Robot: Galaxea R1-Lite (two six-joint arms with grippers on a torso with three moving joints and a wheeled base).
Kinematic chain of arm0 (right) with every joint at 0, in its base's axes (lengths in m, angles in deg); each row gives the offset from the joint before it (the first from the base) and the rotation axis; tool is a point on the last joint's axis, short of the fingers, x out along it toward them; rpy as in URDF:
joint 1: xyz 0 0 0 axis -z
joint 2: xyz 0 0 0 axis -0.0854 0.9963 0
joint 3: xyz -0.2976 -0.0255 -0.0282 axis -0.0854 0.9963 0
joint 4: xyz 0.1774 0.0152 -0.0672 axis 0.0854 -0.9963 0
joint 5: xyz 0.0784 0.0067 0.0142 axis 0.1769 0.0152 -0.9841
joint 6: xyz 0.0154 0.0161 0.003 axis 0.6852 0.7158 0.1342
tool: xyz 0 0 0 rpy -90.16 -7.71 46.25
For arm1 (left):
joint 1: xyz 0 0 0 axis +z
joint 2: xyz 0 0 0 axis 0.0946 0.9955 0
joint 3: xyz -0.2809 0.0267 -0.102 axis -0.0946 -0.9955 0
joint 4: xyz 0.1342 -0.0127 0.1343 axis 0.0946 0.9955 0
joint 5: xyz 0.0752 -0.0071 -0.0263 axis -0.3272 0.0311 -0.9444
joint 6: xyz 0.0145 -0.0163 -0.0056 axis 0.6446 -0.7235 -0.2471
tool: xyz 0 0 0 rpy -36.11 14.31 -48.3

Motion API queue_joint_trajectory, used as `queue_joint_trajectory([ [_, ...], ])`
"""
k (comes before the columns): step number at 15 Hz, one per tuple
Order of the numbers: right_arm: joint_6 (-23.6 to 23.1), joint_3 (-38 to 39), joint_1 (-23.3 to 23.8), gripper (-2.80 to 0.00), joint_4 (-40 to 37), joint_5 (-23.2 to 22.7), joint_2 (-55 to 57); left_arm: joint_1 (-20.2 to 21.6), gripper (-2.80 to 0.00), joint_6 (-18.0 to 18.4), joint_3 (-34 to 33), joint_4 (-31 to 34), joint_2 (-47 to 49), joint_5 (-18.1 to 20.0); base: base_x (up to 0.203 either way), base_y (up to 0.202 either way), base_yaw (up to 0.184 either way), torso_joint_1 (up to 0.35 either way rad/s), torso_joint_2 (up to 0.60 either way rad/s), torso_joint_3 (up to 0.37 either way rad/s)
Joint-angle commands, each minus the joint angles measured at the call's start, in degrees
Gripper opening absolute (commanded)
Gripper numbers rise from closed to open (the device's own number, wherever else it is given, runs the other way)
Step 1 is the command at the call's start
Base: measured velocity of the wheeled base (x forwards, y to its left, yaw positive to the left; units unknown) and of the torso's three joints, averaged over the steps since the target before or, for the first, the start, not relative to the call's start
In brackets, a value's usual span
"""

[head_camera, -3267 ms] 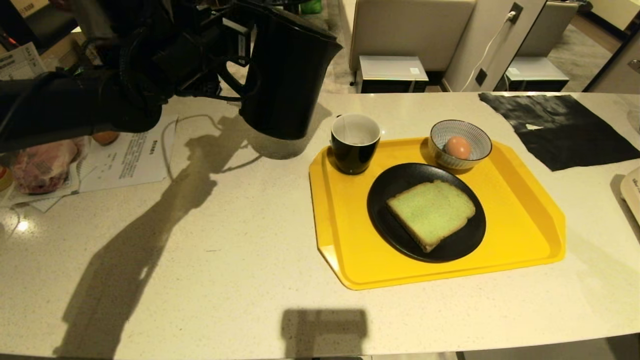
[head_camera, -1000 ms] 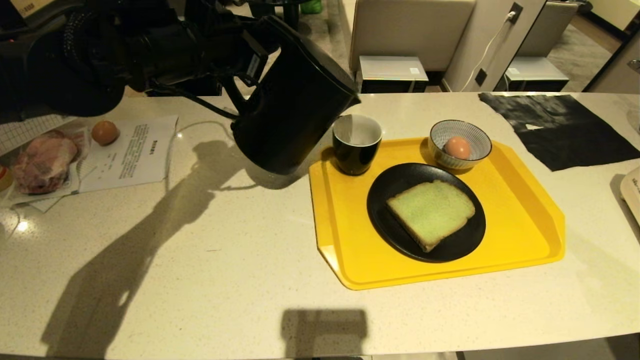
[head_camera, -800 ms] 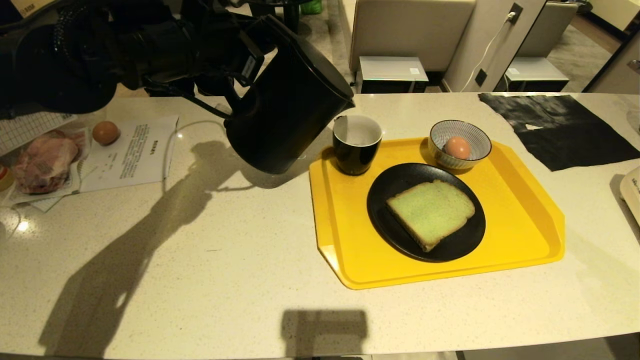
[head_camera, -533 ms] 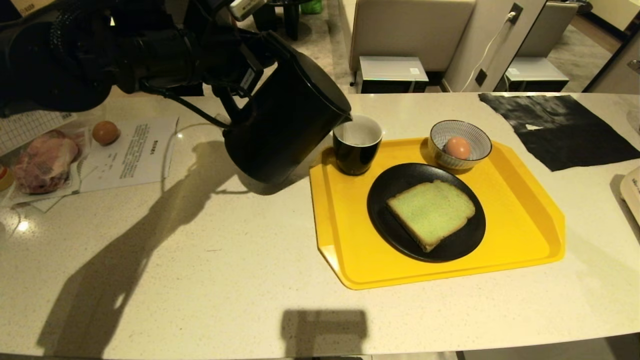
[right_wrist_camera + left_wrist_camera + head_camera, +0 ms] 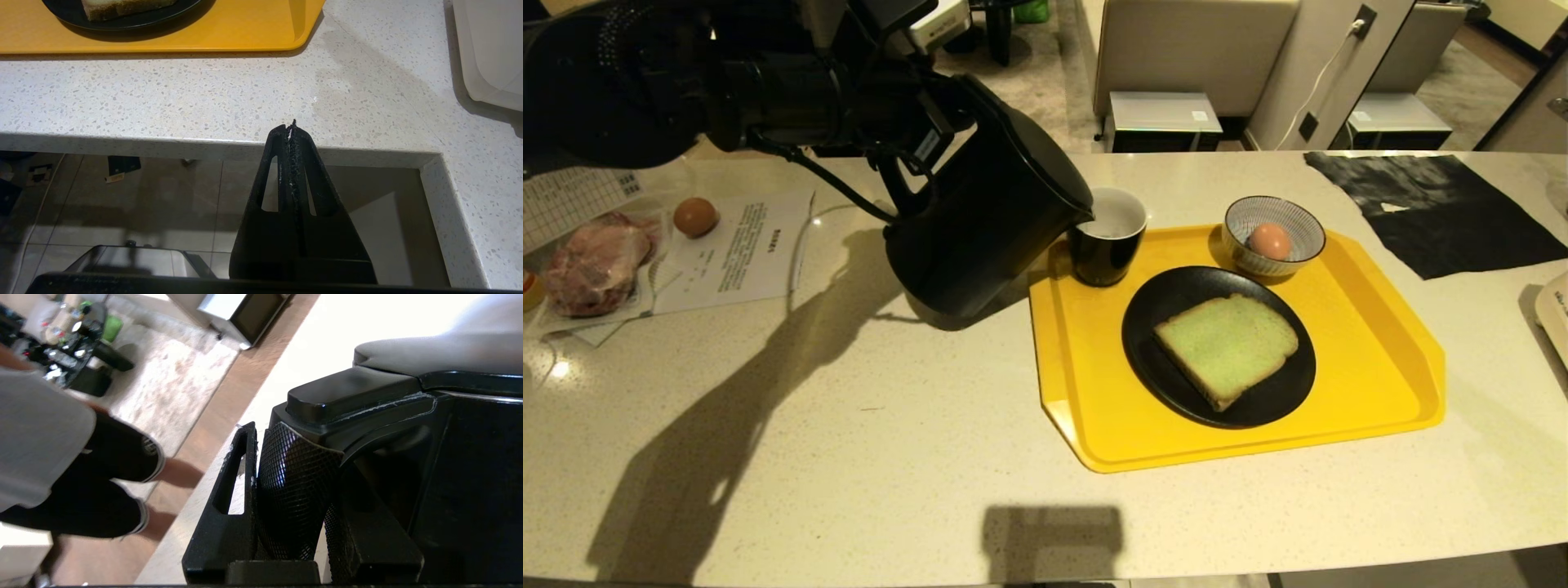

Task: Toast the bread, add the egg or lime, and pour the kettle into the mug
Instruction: Pour water into a cup

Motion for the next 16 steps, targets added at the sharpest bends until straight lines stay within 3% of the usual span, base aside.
queue_joint_trajectory([
  [1, -0.02, 1.58, -0.02, -2.80, 0.04, -0.02, 0.09, -0.06, -2.80, 1.02, 0.03, 0.66, 0.33, -0.10, 0.000, 0.000, 0.000, 0.000, 0.00, 0.000],
  [8, -0.02, 1.58, -0.02, -2.80, 0.04, -0.02, 0.09, 4.19, -2.80, 7.15, 0.85, 2.21, 0.29, -0.01, 0.000, 0.000, 0.000, 0.000, 0.00, 0.000],
  [10, -0.02, 1.58, -0.02, -2.80, 0.04, -0.02, 0.09, 4.49, -2.80, 7.31, 1.61, 1.60, 0.41, -0.02, 0.000, 0.000, 0.000, 0.000, 0.00, 0.000],
  [16, -0.02, 1.58, -0.02, -2.80, 0.04, -0.02, 0.09, -0.59, -2.80, 8.18, 2.38, -3.97, 3.27, -2.31, 0.000, 0.000, 0.000, 0.000, 0.00, 0.000],
])
